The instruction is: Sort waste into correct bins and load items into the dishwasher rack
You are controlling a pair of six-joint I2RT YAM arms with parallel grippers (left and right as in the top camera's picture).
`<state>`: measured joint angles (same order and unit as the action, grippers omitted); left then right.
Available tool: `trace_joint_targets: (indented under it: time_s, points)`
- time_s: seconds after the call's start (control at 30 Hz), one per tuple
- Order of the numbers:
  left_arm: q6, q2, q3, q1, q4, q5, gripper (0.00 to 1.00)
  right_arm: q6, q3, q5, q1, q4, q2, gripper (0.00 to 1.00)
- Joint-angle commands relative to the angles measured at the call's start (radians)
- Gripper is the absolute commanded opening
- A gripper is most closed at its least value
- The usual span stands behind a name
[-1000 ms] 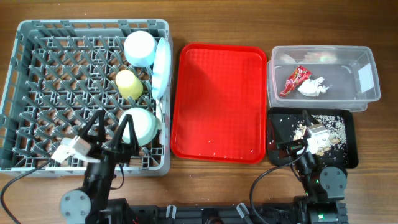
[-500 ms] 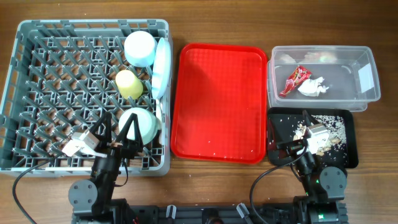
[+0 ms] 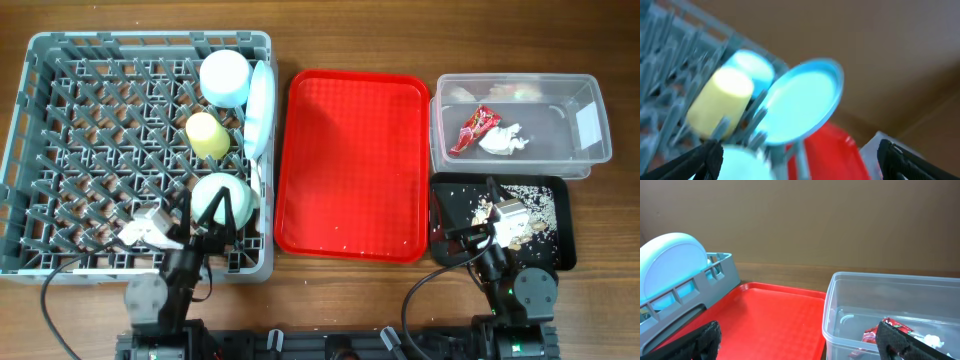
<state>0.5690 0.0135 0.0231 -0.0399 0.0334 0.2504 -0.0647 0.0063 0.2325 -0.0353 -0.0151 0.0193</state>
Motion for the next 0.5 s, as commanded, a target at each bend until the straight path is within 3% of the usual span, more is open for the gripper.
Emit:
trace_joint_targets:
  time_s: [0.0,0.17,0.23,0.37,0.47]
  points:
    - [-0.081,-0.010,-0.018,0.005,0.026,-0.060,1.00,0.009,-0.001,0.013,-0.005,-0.005,-0.002,1.00]
    - [-0.348,-0.010,-0.018,0.005,0.042,-0.246,1.00,0.009,-0.001,0.013,-0.005,-0.005,-0.002,1.00]
    - [-0.448,-0.010,-0.018,0.005,0.042,-0.252,1.00,0.010,-0.001,0.013,-0.005,-0.005,-0.002,1.00]
    - [-0.573,-0.010,-0.018,0.006,0.042,-0.248,1.00,0.010,-0.001,0.013,-0.005,-0.005,-0.002,1.00]
    - [-0.587,-0.010,-0.018,0.006,0.043,-0.235,1.00,0.010,-0.001,0.013,-0.005,-0.005,-0.002,1.00]
